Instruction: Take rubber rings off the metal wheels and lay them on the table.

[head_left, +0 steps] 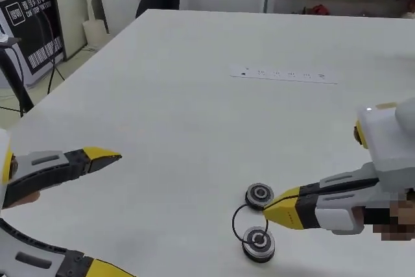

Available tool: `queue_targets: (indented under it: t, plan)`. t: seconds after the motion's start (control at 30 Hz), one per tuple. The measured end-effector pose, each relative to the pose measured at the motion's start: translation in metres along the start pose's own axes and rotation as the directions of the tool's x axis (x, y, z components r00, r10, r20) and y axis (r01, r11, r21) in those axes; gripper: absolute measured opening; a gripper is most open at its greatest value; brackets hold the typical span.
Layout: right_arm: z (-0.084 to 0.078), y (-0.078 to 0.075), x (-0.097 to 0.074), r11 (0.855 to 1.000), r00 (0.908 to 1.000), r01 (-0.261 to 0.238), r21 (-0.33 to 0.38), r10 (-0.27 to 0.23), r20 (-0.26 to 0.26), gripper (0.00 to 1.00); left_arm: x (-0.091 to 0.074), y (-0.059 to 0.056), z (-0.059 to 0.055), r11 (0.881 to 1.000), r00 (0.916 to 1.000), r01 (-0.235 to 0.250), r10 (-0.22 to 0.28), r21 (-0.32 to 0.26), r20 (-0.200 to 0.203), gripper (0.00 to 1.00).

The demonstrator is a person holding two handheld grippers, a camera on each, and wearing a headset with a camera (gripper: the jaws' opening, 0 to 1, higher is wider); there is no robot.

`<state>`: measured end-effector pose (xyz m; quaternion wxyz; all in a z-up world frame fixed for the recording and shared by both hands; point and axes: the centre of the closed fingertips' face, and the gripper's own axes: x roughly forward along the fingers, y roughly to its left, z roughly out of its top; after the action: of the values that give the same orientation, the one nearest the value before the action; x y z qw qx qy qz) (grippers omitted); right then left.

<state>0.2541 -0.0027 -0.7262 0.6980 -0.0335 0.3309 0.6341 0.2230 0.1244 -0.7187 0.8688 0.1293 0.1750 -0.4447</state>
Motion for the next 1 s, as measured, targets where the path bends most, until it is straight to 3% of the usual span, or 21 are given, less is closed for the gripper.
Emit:
queue_targets:
  t: [0.23, 0.57, 0.63, 1.0]
  plan:
    - [0.003, 0.005, 0.008, 1.000, 0.9996, -0.021, -0.018, 0.020, -0.020, 0.00, -0.001, -0.002, -0.009, 1.000, 0.9998, -0.014, 0.013, -0.017, -0.015, 1.00]
    - [0.007, 0.011, 0.027, 0.997, 0.9972, -0.062, -0.035, 0.061, -0.043, 0.00, 0.000, -0.004, -0.013, 0.999, 0.9996, -0.020, 0.019, -0.037, -0.018, 0.99]
    - [0.007, 0.011, 0.032, 0.997, 0.9967, -0.069, -0.035, 0.068, -0.046, 0.00, -0.004, 0.001, -0.017, 0.999, 0.9997, -0.021, 0.020, -0.045, -0.013, 0.99]
    - [0.003, 0.006, 0.057, 0.995, 0.9930, -0.086, -0.051, 0.081, -0.086, 0.00, -0.001, -0.003, -0.014, 0.997, 0.9994, -0.032, 0.032, -0.063, -0.015, 0.99]
